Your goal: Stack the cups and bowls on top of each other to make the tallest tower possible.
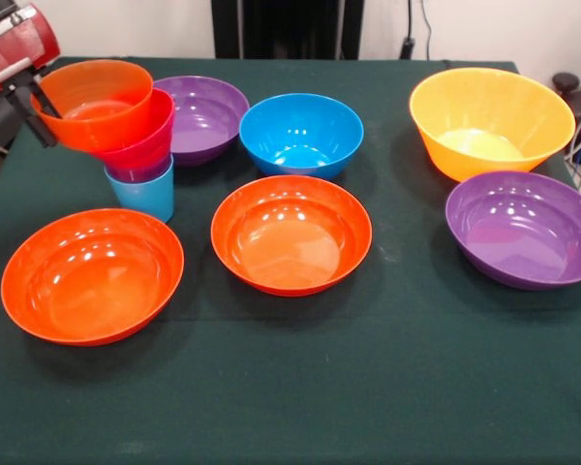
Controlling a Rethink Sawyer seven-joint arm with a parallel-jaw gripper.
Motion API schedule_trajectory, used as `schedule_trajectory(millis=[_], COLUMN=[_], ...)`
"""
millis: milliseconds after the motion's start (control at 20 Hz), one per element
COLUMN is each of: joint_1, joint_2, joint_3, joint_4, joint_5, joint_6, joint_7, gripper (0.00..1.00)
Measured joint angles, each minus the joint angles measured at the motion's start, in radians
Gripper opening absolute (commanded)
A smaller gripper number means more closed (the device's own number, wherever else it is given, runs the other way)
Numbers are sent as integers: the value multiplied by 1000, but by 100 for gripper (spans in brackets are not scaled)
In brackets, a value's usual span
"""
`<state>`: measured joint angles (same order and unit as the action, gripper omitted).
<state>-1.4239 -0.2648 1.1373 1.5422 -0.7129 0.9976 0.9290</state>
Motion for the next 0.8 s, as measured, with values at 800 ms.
schedule_trajectory(millis=[800], joint_1=[-8], joint_2=[-1], joint_3=[-8], joint_4=[39], joint_5=[2], joint_6=[0], joint_7=[0], gripper=[0])
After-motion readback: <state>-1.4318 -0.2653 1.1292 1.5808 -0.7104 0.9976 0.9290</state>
